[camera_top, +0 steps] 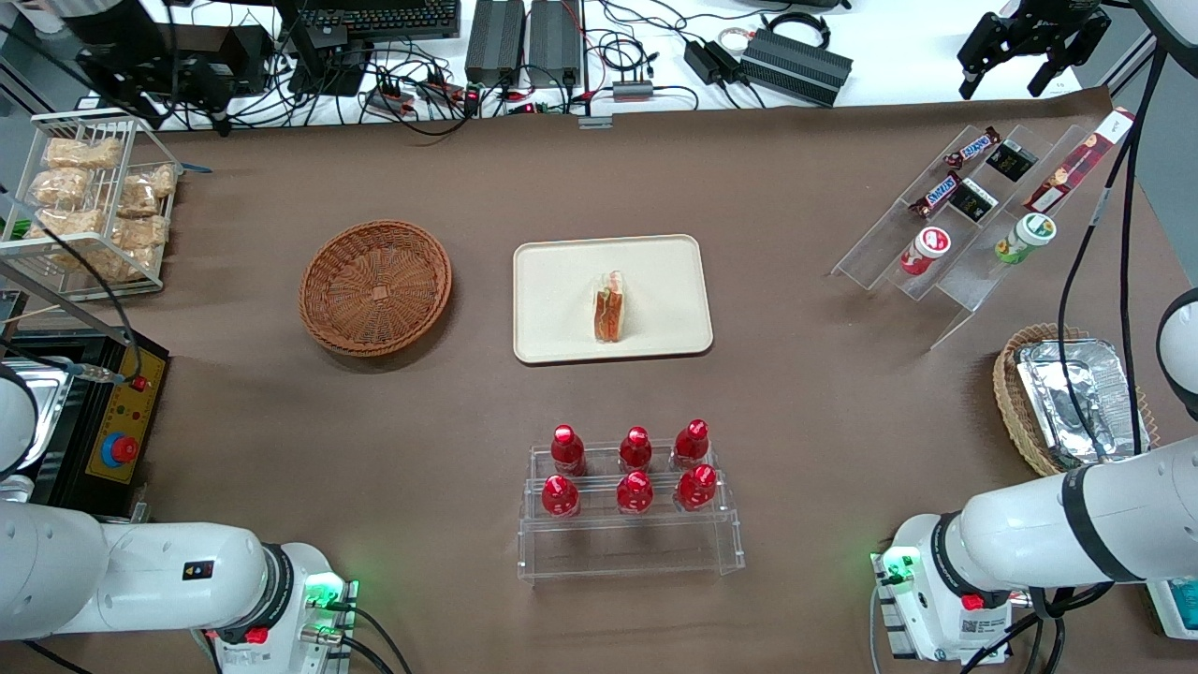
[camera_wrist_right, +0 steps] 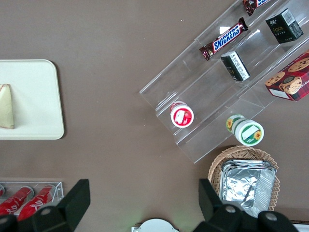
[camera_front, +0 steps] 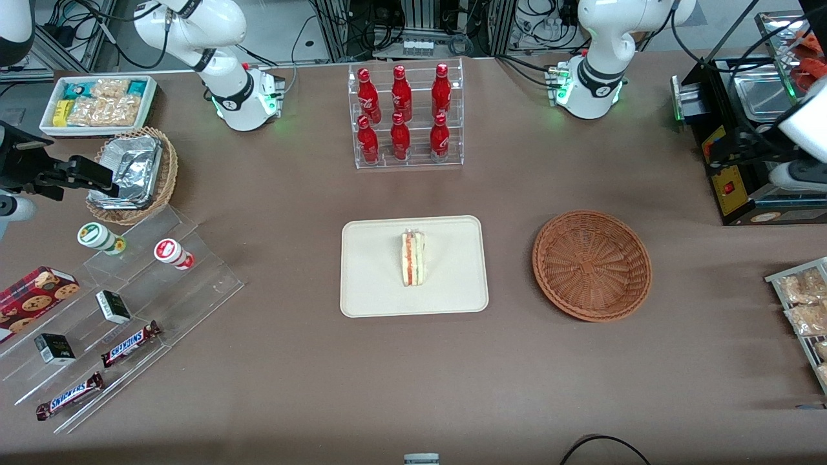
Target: Place sandwich from basket to tray
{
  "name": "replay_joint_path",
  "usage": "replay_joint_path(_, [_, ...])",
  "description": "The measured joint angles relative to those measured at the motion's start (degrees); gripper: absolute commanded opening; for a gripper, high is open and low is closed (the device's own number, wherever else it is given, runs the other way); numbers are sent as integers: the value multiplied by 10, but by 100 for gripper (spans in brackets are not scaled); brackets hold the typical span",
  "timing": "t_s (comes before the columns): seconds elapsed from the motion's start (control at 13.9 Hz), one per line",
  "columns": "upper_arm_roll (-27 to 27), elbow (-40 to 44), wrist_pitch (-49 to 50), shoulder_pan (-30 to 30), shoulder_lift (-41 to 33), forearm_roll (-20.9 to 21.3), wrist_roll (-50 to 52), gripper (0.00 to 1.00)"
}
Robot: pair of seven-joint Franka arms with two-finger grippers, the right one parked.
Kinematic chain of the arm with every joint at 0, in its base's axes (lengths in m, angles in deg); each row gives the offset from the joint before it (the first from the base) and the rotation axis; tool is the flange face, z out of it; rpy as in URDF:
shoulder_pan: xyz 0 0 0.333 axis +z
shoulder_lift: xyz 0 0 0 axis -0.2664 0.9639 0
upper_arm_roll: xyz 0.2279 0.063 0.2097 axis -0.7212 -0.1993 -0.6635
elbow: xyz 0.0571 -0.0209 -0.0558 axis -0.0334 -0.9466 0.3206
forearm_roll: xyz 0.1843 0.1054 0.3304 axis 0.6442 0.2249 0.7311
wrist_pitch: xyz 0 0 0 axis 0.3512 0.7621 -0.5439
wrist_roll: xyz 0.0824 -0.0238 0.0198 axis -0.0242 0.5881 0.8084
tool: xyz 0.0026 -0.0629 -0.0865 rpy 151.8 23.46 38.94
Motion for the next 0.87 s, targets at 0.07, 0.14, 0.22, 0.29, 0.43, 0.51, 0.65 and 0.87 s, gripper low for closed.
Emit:
replay_joint_path(0.07, [12,3,-6,1,4,0,26,100])
replay_joint_path(0.14, [20,5,-17,1,9,0,48,100])
replay_joint_path(0.22, [26,8,-29,1,14,0,63,100])
replay_joint_path(0.29, [30,13,-33,1,20,0,70,100])
replay_joint_path(0.43, [30,24,-34,1,28,0,71,100])
replay_joint_path(0.51, [28,27,-30,1,28,0,71,100])
replay_joint_path(0.65, [25,30,-14,1,28,0,71,100])
replay_joint_path(0.87, [4,31,-6,-13,28,1,71,100])
